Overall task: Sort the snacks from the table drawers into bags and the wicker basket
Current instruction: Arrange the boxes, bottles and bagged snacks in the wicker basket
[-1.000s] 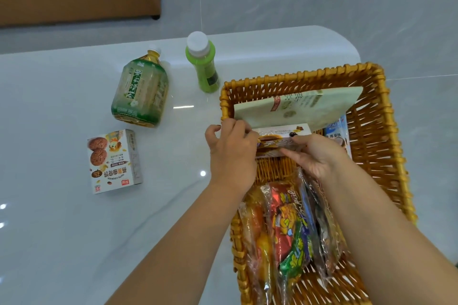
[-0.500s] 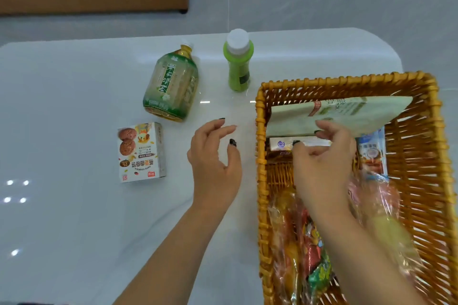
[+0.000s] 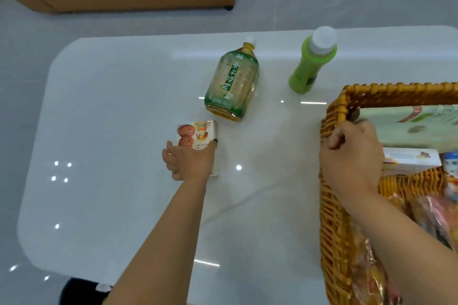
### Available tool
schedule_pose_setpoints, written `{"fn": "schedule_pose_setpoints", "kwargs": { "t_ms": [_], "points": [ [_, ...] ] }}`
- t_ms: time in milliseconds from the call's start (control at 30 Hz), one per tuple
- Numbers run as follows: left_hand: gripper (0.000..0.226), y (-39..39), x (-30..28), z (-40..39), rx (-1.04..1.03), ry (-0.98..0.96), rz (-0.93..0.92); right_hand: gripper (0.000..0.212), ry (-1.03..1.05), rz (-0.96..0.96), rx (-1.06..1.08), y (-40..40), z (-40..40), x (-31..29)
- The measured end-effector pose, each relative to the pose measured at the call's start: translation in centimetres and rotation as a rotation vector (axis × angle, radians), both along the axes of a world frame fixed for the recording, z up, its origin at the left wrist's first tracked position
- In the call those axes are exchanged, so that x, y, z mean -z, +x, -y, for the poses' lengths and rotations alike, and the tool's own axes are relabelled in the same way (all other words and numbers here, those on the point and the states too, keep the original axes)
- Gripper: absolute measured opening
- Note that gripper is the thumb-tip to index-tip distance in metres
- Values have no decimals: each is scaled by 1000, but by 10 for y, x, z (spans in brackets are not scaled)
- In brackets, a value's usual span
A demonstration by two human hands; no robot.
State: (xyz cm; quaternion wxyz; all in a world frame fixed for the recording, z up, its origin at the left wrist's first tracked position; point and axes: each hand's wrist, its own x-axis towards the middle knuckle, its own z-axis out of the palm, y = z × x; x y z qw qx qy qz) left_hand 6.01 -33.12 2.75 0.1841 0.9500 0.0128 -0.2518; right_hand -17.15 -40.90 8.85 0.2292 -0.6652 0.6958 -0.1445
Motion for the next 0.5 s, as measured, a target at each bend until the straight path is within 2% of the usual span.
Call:
{"fn": "schedule_pose_setpoints", "kwargs": {
  "t_ms": [133, 267, 500],
  "points": [
    [130, 6, 9, -9, 87, 91, -65, 20, -7, 27, 32, 2, -2, 0],
    [115, 5, 11, -15, 101, 65, -48, 20, -14, 22, 47, 4, -2, -1],
    [109, -11, -7, -23, 197, -34, 36, 21, 2, 50, 67, 4, -1, -2]
  ]
}}
